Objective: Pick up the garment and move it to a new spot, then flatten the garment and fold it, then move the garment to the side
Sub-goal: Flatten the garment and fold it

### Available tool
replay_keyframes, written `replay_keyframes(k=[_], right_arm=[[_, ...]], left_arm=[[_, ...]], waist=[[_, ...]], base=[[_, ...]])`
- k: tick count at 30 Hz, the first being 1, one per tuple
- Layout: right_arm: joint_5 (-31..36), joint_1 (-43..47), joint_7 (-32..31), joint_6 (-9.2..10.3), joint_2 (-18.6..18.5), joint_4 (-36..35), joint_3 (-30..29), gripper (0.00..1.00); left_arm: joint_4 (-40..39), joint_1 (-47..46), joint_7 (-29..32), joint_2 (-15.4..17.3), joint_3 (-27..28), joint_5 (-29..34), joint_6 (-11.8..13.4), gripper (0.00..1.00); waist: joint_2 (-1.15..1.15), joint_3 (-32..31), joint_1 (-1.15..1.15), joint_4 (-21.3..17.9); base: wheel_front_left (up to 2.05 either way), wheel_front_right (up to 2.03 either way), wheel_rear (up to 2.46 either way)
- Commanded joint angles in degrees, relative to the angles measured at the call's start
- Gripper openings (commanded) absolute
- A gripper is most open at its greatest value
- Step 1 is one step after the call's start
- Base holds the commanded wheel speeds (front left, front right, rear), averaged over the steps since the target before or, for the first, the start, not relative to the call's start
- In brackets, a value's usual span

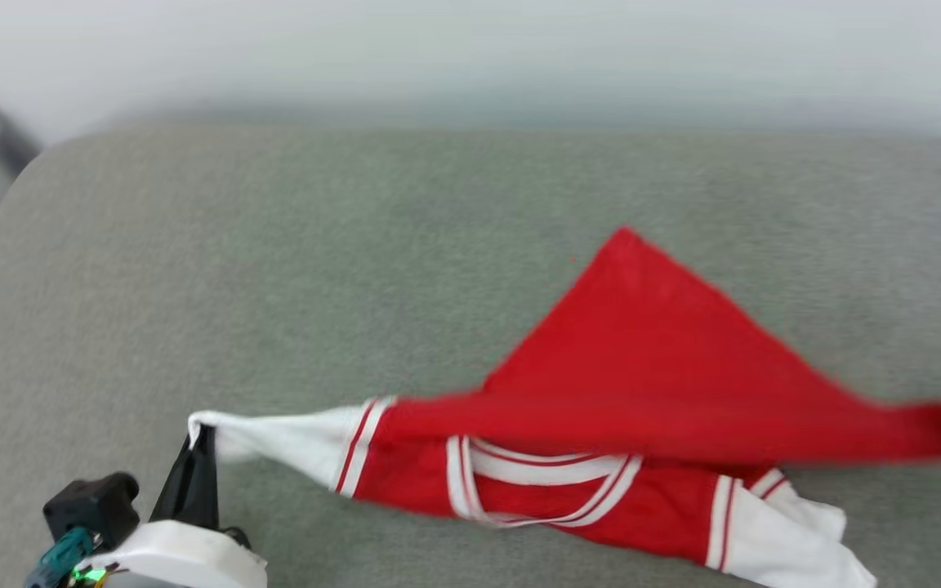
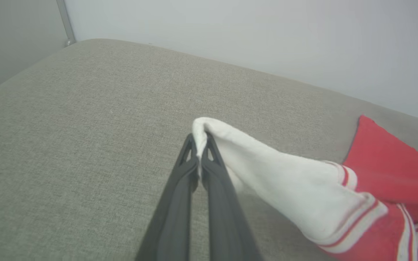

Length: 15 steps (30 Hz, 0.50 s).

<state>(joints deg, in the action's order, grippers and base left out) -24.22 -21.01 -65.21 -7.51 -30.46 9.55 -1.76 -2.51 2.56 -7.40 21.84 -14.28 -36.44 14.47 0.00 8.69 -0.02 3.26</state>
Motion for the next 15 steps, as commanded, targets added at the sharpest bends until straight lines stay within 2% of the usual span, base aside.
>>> replay_keyframes(k=[1,8,9,10,11,15], right_arm=[[-0.90,4.46,-0.46,0.04,1.01,-1.34,-1.17,0.00],[-3.35,22.95,-1.00,0.04,6.69,-4.21,-4.49,0.00],[-3.40,24.37,-0.62,0.04,7.51,-4.36,-4.70,0.09],[-3.81,25.58,-0.09,0.04,8.72,-4.42,-5.05,0.40],[-3.96,26.43,0.39,0.04,9.72,-4.47,-5.42,1.00],[-3.55,26.27,5.79,0.03,11.11,-6.08,-6.05,1.00]], left_arm=[[-0.08,1.13,0.25,0.33,0.54,-0.47,0.53,0.00],[1.18,4.92,1.63,1.54,1.95,-2.03,1.66,0.00],[1.31,5.26,1.76,1.69,2.06,-2.07,1.70,0.00],[1.35,5.47,1.79,1.74,2.17,-2.21,1.70,0.00],[1.33,5.57,1.82,1.78,2.23,-2.36,1.72,0.00],[1.00,5.88,2.21,2.20,2.27,-2.43,1.95,0.00]], waist=[[0.00,-3.45,0.02,-3.76],[0.00,-5.22,0.02,-6.79],[0.00,-5.29,0.02,-7.08],[0.00,-5.34,0.02,-7.36],[0.00,-5.35,0.02,-7.54],[0.00,-5.29,0.02,-8.13]], base=[[0.00,0.00,0.00],[0.00,0.00,0.00],[0.00,0.00,0.00],[0.00,0.00,0.00],[0.00,0.00,0.00],[0.00,0.00,0.00]])
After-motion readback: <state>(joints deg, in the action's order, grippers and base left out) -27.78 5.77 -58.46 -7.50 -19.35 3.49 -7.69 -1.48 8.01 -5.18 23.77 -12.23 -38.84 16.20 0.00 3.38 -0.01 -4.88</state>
